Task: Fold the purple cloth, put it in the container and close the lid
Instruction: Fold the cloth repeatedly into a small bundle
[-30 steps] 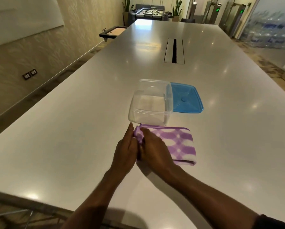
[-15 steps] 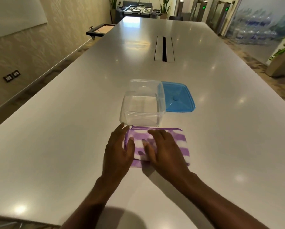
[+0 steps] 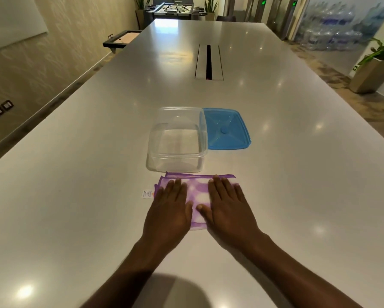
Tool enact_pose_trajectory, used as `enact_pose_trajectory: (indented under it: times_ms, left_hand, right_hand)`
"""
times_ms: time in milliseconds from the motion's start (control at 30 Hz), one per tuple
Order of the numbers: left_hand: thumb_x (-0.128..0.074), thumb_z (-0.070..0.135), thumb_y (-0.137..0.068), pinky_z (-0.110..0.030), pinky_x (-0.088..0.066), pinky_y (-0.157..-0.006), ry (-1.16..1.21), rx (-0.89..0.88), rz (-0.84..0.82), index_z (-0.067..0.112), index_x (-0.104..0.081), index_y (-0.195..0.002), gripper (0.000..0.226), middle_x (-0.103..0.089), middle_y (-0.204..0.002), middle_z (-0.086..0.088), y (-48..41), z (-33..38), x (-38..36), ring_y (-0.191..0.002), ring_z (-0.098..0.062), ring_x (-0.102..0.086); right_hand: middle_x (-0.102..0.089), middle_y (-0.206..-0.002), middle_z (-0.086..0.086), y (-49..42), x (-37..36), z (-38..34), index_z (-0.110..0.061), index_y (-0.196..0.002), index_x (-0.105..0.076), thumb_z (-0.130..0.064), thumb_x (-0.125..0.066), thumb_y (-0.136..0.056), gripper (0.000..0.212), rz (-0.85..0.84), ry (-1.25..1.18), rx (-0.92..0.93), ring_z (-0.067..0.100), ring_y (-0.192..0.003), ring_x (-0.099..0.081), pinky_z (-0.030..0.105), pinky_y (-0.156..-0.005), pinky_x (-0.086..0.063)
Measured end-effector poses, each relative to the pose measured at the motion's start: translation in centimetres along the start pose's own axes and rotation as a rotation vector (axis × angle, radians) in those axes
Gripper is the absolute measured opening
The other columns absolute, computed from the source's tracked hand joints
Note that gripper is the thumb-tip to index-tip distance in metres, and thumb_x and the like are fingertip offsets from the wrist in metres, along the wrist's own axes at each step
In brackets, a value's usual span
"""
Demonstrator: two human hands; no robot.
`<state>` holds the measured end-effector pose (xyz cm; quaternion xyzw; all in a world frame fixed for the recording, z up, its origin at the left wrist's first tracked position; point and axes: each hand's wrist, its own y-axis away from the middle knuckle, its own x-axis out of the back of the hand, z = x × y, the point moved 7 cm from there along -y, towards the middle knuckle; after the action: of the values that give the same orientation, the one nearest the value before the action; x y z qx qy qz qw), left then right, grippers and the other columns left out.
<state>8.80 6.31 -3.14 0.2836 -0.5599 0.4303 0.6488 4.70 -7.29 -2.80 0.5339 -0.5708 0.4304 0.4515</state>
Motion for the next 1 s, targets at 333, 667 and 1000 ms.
enact_pose_trajectory:
  times_ms: [333, 667, 1000]
  left_hand:
    - [0.000, 0.078, -0.076, -0.038, 0.000, -0.118, 0.072, 0.219, -0.017, 0.019, -0.001, -0.151, 0.095, -0.001, -0.161, -0.005, 2.5, -2.6, 0.8, -0.148, -0.021, -0.002]
    - [-0.018, 0.076, -0.081, -0.035, -0.001, -0.121, 0.112, 0.076, 0.029, 0.027, -0.008, -0.151, 0.086, -0.005, -0.159, 0.008, 2.5, -0.6, 0.7, -0.147, -0.009, -0.003]
    - [-0.004, 0.081, -0.075, -0.047, 0.000, -0.120, 0.073, 0.100, 0.050, 0.026, -0.012, -0.150, 0.094, -0.016, -0.160, 0.002, 2.4, -0.2, 0.8, -0.148, -0.014, -0.007]
  right_hand:
    - [-0.026, -0.158, 0.010, 3.4, 2.5, 6.6, -0.010, -0.151, -0.020, -0.068, -0.019, -0.088, 0.085, 0.047, -0.085, -0.286, 0.026, -0.144, -0.024, 0.041, -0.116, -0.021]
    - [-0.052, -0.058, 0.005, 1.9, 3.2, 6.5, -0.009, -0.060, -0.054, -0.033, -0.074, -0.075, 0.034, 0.034, -0.655, -0.473, 0.019, -0.055, -0.049, 0.031, -0.053, -0.037]
    - [-0.057, -0.083, -0.036, 2.3, 6.7, -3.1, -0.046, -0.108, -0.041, -0.044, -0.056, -0.091, 0.023, 0.278, -0.816, -0.167, -0.022, -0.075, -0.056, -0.001, -0.058, -0.041]
